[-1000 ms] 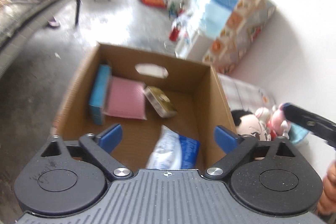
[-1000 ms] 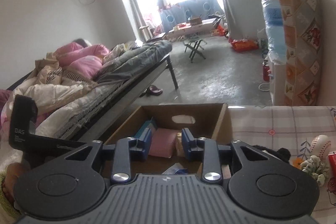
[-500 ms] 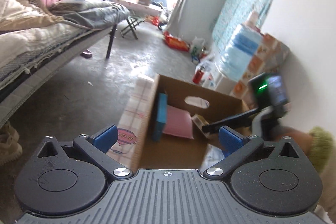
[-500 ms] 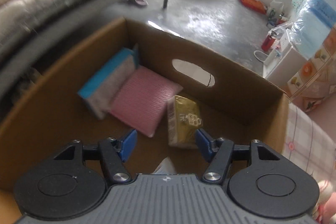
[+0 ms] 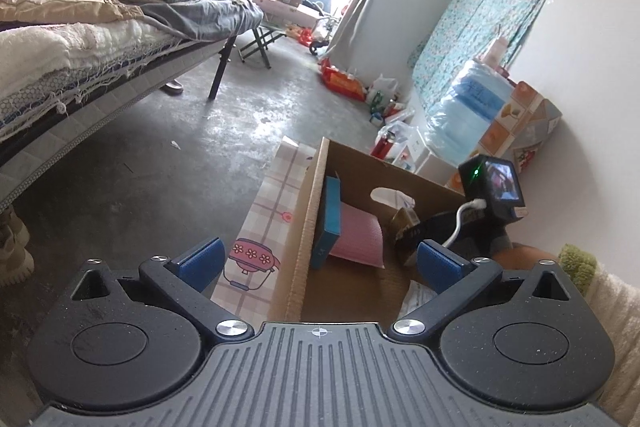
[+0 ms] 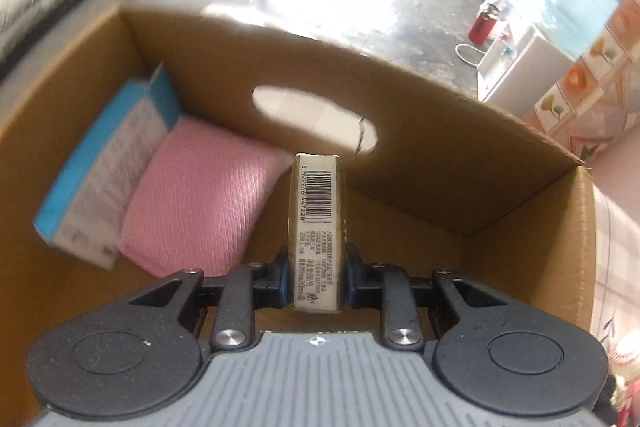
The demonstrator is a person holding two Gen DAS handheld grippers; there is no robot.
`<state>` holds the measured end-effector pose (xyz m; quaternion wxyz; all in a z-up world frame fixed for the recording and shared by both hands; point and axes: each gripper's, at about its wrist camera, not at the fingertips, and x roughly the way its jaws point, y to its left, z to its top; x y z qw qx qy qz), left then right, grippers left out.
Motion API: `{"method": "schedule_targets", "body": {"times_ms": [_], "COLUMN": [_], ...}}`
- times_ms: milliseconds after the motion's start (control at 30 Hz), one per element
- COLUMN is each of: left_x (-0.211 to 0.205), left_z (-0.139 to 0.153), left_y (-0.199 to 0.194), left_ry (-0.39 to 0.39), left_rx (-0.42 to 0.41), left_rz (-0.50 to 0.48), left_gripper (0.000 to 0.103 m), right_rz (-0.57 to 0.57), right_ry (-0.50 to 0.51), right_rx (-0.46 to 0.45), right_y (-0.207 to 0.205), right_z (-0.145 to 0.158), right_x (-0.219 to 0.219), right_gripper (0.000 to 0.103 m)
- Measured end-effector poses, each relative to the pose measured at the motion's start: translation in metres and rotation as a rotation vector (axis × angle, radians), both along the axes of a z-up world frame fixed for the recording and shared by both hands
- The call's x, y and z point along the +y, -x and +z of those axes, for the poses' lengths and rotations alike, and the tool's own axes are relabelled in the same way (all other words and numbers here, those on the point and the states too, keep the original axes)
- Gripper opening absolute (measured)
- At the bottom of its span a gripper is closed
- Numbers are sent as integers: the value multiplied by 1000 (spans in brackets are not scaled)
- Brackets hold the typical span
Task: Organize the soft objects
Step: 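Open the right tool and release the snack bar into the box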
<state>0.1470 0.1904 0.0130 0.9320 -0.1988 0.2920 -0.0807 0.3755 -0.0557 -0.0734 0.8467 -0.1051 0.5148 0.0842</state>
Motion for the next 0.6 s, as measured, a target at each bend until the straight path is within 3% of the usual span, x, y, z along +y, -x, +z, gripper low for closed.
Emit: {"method": "schedule_targets", "body": {"times_ms": [167,233,367,467,600], "left_x": [-3,-3,-4,-2,1], "left_z": [2,3,7,11,13], "left_y": [3,4,10,14,17], "left_ry": [-3,0,-7,1,3], "left_rx": [1,1,-17,-27,-24], "left_rz": [-7,-12,-7,-8,0], "left_gripper": [103,103,103,103,103], "right_rz": [-58,-53,-15,132,401], "right_ry": [-93,-109,-163,-240,-332], "right_rx": [34,17,-34,0,203], "right_y": [-1,5,31,63,111], "right_z": [7,16,44,66,70], "right_x": [-7,-10,-23,-28,-13], "right_gripper": [36,46,49,50,56]}}
